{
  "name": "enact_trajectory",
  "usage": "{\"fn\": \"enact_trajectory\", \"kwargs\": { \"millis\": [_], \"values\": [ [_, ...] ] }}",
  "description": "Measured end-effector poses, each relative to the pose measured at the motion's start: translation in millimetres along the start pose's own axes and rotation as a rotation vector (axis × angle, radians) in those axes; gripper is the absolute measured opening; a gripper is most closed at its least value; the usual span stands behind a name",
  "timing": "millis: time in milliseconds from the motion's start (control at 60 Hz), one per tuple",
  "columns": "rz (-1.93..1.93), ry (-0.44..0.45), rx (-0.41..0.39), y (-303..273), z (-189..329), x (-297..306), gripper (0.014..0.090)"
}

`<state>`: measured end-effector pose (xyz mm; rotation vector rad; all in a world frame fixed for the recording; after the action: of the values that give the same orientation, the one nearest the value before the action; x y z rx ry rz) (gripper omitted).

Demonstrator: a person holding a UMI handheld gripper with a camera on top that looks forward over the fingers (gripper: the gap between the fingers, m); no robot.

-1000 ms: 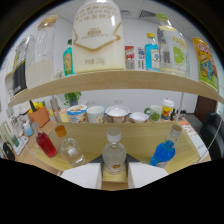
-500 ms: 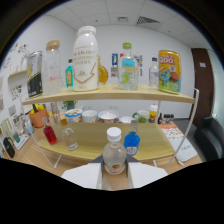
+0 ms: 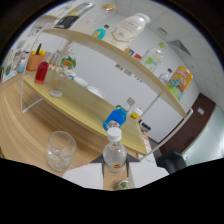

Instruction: Make me a cup of Mojito.

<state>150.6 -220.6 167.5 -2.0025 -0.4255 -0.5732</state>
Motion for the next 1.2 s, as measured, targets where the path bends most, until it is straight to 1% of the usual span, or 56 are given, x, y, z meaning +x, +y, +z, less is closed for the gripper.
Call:
{"fn": "enact_trajectory", "kwargs": {
  "millis": [167, 317, 350, 417, 550, 600, 650, 750, 883, 933, 983, 1033, 1083, 1167, 1200],
  "values": [
    [-0.514, 0.134, 0.054, -23, 3, 9, 0.0332],
    [-0.927, 0.226, 0.075, -37, 7, 7, 0.0333],
    [-0.999, 0.235, 0.071, -38, 5, 6, 0.0331],
    [-1.145, 0.251, 0.038, -36, 6, 4, 0.0329],
    [-1.405, 0.296, 0.048, -41, 8, -3, 0.0332],
    [-1.462, 0.307, 0.047, -44, 8, -4, 0.0333],
    [-1.507, 0.324, 0.025, -45, 9, -1, 0.0331],
    [-1.523, 0.335, 0.033, -52, 9, 0, 0.0332],
    [-1.494, 0.317, 0.046, -55, 4, -1, 0.0334],
    [-1.440, 0.297, 0.075, -56, 2, -3, 0.0333],
    [-1.371, 0.285, 0.084, -56, -1, -1, 0.0334],
    [-1.253, 0.241, 0.105, -57, -5, -3, 0.0334],
    [-1.117, 0.218, 0.118, -61, -11, 0, 0.0335],
    [-0.820, 0.135, 0.155, -69, -18, 2, 0.0333],
    [-0.693, 0.084, 0.166, -70, -22, 2, 0.0333]
  ]
}}
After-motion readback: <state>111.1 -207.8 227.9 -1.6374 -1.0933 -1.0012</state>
